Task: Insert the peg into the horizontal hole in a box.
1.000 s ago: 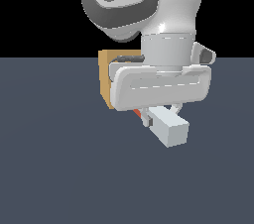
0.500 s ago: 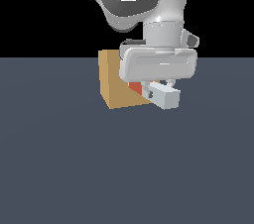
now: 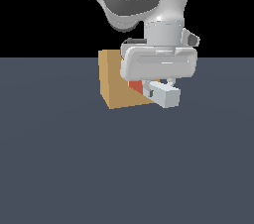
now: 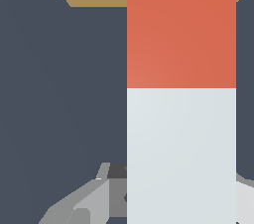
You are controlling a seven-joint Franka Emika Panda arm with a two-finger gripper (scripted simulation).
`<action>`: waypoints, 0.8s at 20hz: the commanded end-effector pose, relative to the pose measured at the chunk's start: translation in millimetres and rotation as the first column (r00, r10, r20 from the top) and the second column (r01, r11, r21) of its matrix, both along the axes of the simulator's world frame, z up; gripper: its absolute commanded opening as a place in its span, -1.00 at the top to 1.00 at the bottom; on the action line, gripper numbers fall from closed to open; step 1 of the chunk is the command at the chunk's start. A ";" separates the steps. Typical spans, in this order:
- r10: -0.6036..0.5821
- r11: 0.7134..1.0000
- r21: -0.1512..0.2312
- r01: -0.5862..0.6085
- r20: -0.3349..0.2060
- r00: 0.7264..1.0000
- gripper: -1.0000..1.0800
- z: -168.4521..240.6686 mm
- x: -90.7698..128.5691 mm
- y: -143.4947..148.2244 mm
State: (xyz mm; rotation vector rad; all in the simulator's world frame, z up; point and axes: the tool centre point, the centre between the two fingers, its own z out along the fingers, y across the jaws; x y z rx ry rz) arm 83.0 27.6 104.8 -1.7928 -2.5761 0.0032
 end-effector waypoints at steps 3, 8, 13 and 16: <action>0.000 1.000 0.000 0.000 0.007 1.000 1.00 3.8 2.4 -0.1; 0.000 1.000 0.000 0.000 0.002 1.000 1.00 1.4 -1.1 5.3; 0.000 1.000 0.000 0.000 0.003 1.000 1.00 1.9 -10.8 29.8; 0.000 1.000 0.000 0.000 0.004 1.000 1.00 2.4 -20.2 54.0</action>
